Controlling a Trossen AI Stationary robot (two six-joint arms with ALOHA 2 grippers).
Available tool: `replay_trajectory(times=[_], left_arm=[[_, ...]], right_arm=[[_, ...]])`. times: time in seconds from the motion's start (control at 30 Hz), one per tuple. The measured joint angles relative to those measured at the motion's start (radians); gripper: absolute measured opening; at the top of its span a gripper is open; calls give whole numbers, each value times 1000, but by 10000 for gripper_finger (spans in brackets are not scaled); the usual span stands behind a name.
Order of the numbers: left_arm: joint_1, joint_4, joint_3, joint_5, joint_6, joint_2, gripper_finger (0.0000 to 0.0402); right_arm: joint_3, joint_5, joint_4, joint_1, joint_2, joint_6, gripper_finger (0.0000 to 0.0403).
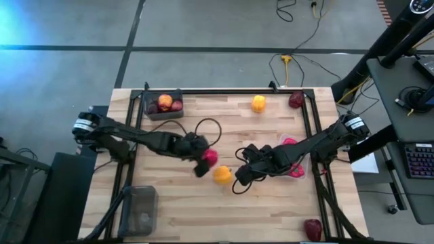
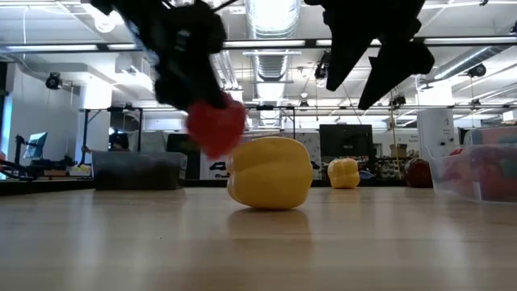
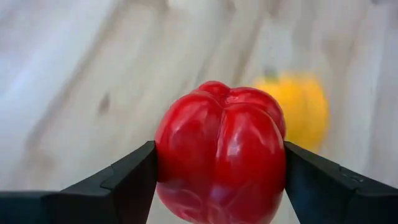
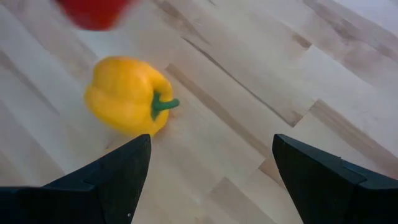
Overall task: Sort produce into baskets
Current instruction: Put the red bell pepper into the transparent bin
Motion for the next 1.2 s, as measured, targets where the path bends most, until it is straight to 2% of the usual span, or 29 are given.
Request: replay_trajectory(times=[0.13,0.33,0.53,0.67,0.8,1.07,1.2], left_arm=[[56,149,5,-111,-33,111,286],[88,211,44,-70,-84,253,298],[88,203,72,-62,-125,275,333],[87,185,76,-50,-108,224,356],[87,176,77,-49,-72,126,369],[74,79,72,-50,-30,-127,364],[43,81,72,-52,-1,-238,361]], right_arm=[[18,0,1,33,0,-2,326],[28,7,3,64,0,24,327],[28,8,3,69,0,23,330],[28,9,4,58,0,-30,338],[38,56,25,32,0,-106,349],[62,48,189,-40,1,-575,356],[69,-10,270,-107,11,-712,352]])
